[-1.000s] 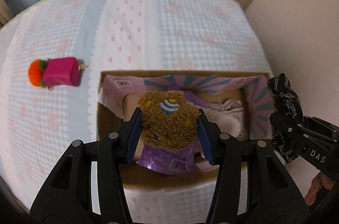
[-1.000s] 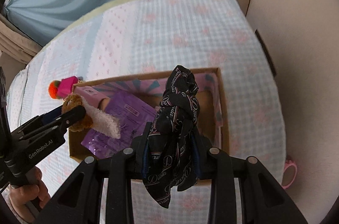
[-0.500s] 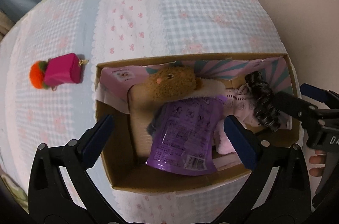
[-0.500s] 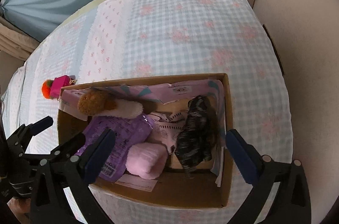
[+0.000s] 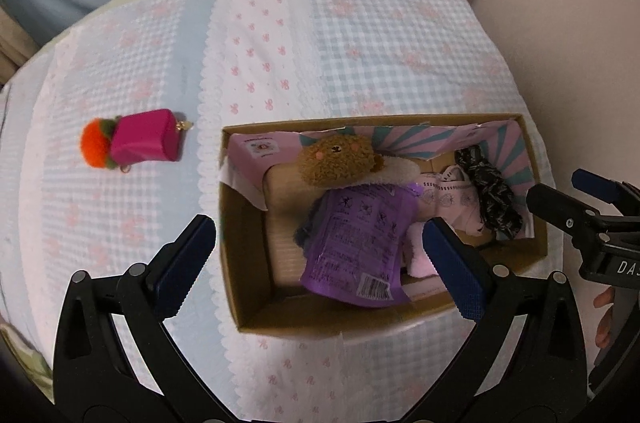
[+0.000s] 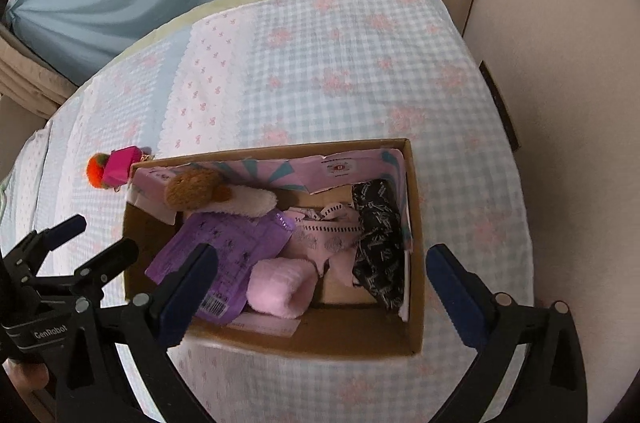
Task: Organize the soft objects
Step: 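Withdraw both tools from the box toward the magenta pompom pouch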
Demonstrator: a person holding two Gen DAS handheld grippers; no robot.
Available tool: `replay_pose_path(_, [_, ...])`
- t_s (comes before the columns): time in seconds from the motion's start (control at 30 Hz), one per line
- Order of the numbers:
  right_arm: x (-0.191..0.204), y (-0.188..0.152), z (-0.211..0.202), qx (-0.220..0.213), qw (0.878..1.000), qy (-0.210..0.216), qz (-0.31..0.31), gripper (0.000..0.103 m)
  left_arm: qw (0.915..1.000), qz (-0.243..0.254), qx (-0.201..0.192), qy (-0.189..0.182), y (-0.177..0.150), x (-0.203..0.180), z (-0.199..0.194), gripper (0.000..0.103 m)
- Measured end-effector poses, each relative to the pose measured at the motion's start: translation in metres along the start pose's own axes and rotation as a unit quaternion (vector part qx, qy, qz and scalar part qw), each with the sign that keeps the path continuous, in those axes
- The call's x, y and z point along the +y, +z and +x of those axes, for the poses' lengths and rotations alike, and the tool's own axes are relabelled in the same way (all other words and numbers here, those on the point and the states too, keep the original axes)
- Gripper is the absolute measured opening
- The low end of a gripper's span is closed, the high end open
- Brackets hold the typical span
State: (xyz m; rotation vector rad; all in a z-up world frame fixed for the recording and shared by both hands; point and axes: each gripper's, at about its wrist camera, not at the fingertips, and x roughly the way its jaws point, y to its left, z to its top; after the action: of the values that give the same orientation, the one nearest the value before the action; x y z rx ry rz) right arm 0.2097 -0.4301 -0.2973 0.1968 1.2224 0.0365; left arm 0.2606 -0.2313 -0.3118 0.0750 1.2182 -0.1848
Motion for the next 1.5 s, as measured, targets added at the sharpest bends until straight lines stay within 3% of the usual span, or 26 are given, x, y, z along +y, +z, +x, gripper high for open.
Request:
replay_pose_path(0.27, [0.021, -0.023, -0.065, -0.038, 0.999, -0.009, 0.005, 0.103, 0.9992, 0.009, -0.039, -0.006, -0.021, 0.003, -0.063, 0.103])
replay_pose_path(0.57, [0.062, -0.063, -0.169, -0.080, 0.996, -0.035, 0.003, 0.103, 0.9939, 0.012, -0.108, -0.014, -0.054, 0.016, -0.177, 0.103])
replay_pose_path(0.77, [0.084, -0.088, -0.215, -0.123, 0.992, -0.027, -0.001, 0.103, 0.9892, 0.003, -0.146, -0.011, -0.083, 0.032, -0.229, 0.103])
replay_pose_path(0.93, [0.113, -0.101, -0.234, -0.154, 0.987, -0.033, -0.033, 0.103, 0.9857, -0.009, -0.168, 0.000, -0.105, 0.052, -0.259, 0.103])
replay_pose_path(1.17, [0.160, -0.103, -0.246, -0.183, 0.980, -0.007, -0.078, 0.103, 0.9805, -0.028, -0.194, 0.017, -0.120, 0.096, -0.282, 0.103])
replay_pose_path(1.33, [0.194, -0.095, -0.241, -0.188, 0.977, 0.005, -0.097, 0.103, 0.9796, -0.036, -0.198, 0.010, -0.121, 0.136, -0.283, 0.103])
replay_pose_path(1.5, [0.239, -0.084, -0.218, -0.184, 0.977, 0.013, -0.108, 0.103, 0.9815, -0.013, -0.191, 0.001, -0.112, 0.179, -0.272, 0.103])
